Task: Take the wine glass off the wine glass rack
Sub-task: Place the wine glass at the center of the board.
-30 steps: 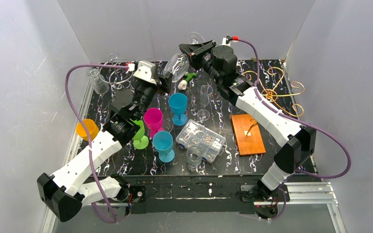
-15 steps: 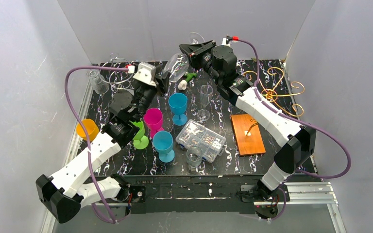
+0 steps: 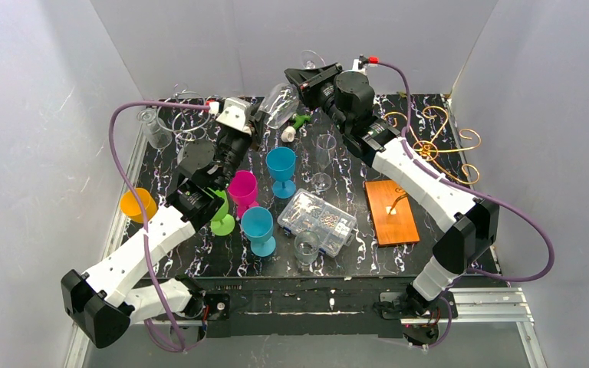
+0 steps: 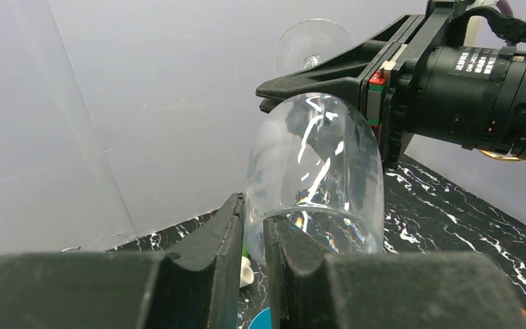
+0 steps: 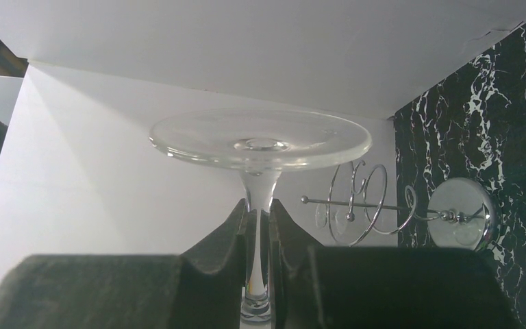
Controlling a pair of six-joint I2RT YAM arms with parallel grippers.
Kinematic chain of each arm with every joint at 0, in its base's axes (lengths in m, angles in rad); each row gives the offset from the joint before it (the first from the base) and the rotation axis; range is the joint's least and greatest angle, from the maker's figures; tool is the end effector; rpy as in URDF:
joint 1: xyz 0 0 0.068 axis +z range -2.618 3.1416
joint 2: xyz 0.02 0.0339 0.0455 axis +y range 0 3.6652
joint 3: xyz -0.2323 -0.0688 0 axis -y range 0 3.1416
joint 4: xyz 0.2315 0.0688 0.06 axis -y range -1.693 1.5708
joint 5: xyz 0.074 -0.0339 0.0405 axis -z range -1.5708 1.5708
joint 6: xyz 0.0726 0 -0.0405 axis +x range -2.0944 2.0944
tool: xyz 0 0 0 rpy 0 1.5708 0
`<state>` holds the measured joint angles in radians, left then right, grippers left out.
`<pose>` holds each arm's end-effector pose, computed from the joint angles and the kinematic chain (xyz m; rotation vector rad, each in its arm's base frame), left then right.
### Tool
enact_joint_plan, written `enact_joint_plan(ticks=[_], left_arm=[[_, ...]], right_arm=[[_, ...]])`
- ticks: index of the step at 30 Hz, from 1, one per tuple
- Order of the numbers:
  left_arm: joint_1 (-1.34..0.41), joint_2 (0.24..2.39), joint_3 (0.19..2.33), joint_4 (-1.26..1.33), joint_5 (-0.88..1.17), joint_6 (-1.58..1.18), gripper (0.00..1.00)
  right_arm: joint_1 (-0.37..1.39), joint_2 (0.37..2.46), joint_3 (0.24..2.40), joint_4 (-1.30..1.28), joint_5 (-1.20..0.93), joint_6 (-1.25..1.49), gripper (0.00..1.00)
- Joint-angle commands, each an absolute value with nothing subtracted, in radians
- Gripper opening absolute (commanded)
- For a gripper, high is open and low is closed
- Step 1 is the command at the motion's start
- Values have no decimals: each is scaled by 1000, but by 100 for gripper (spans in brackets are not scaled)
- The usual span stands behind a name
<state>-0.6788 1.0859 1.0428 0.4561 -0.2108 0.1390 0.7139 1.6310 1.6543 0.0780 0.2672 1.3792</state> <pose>0.2262 -0.1630 0.4272 0.2888 1.1385 -0.3548 0.3204 0.2522 0.4253 0.7690 1.4760 1.4666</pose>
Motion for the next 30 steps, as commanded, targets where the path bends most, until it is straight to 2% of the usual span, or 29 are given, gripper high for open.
enact_joint_plan(ticks=[1, 7, 11, 22, 30], left_arm=[[-689, 1085, 1080, 506, -258, 136, 13], [-697, 1091, 1086, 506, -300, 127, 0], [-696, 1090, 1085, 506, -330, 103, 0], [-696, 1066, 1077, 507, -393, -33, 0], [-697, 1052, 1084, 509, -423, -75, 0]], right_arm=[[735, 1585, 1672, 139, 258, 1348, 1], [749, 1593, 1674, 147, 257, 1333, 1], [753, 1597, 1669, 153, 250, 1321, 4], [753, 1581, 1606, 204, 229, 1300, 34], [753, 1578, 1588, 225, 220, 1299, 47]])
